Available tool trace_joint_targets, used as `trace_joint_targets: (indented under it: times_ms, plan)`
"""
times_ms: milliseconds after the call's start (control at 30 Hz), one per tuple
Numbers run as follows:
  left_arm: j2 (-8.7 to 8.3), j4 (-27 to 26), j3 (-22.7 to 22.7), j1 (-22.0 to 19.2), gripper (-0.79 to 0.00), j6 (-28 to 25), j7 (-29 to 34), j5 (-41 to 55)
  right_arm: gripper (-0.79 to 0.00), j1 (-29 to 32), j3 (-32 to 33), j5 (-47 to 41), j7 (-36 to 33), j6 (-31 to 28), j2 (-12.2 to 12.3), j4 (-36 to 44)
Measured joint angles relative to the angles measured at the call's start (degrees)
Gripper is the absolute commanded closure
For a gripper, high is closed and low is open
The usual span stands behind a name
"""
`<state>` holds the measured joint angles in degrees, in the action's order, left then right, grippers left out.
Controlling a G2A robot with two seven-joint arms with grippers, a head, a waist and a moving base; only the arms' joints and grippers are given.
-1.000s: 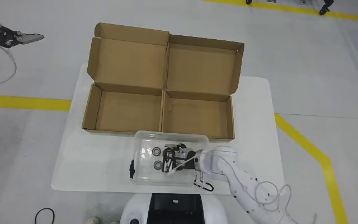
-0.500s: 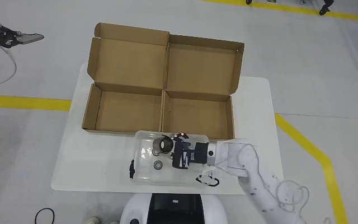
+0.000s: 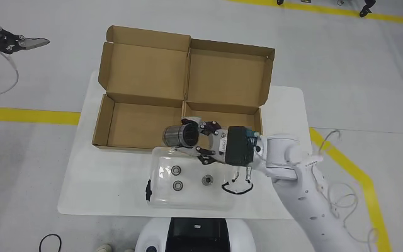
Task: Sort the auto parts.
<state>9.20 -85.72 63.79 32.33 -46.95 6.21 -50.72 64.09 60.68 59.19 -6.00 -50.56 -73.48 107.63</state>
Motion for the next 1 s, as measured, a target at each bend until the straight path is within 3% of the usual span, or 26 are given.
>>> trace_joint_targets:
  times_ms: [467, 1000]
  plan:
    - [0.00, 0.0, 0.0, 0.0, -0.785, 0.0, 0.0, 0.0, 0.000, -5.2, 3.0, -5.2, 2.4, 0.5, 0.1, 2.3]
    - [0.00, 0.0, 0.0, 0.0, -0.785, 0.0, 0.0, 0.0, 0.000, -3.9, 3.8, -0.6, 10.2, 1.3, 0.1, -1.2]
